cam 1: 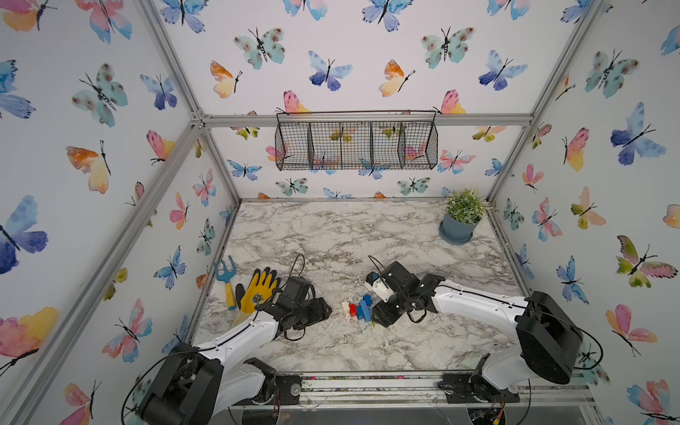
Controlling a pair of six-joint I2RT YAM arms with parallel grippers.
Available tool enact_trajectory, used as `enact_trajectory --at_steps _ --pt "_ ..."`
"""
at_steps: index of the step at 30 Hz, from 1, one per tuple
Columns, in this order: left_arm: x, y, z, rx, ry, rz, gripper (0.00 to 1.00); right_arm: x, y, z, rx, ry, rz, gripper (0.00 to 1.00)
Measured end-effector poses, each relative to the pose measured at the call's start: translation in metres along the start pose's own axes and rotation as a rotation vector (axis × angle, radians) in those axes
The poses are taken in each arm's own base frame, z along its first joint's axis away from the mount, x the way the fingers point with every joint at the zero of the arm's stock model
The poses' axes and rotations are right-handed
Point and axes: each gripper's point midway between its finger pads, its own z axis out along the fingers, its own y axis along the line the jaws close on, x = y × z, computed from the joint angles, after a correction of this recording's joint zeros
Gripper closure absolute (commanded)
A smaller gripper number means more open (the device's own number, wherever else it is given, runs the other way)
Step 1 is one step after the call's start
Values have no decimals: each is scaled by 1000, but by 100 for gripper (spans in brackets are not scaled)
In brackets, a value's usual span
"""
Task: Assemble the letter y with lego
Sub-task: Adjust the lego brick at the center of the board.
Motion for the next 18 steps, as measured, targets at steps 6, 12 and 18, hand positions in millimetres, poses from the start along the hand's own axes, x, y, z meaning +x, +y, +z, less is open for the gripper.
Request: enact_trajectory --at_steps 6,12,18 --pt "1 -1 0 1 2 2 30 19 3 18 22 10 47 38" --pt "1 -1 0 1 3 1 30 15 -11 28 89 -11 81 41" --pt "1 -1 0 1 2 -2 30 7 -25 35 169 -16 81 43"
